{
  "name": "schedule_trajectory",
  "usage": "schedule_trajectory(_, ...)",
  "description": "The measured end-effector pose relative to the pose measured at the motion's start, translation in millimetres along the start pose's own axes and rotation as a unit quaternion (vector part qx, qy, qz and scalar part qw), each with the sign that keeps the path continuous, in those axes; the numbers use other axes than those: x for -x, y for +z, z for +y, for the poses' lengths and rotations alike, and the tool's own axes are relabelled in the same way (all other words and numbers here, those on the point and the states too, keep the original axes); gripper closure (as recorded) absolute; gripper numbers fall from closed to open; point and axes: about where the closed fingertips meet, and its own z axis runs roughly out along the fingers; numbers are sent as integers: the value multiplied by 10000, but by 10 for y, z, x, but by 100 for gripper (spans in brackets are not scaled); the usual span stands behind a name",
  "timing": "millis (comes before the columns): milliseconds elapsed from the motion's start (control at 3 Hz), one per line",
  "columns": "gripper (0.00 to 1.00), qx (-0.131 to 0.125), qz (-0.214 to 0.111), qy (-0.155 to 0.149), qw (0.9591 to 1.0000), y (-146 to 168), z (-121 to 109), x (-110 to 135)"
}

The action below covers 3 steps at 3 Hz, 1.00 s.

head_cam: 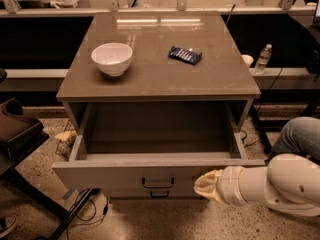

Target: Close top drawer

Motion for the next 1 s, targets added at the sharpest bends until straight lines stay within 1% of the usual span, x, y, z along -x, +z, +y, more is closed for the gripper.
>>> schedule_trajectory(333, 100, -281, -57, -6, 9996, 88, -405, -1)
schedule_trajectory(667, 100, -281, -56, -6, 9996, 88, -391, 2)
schedule_trajectory(1000, 100, -417, -57, -3, 9991, 190, -721, 20)
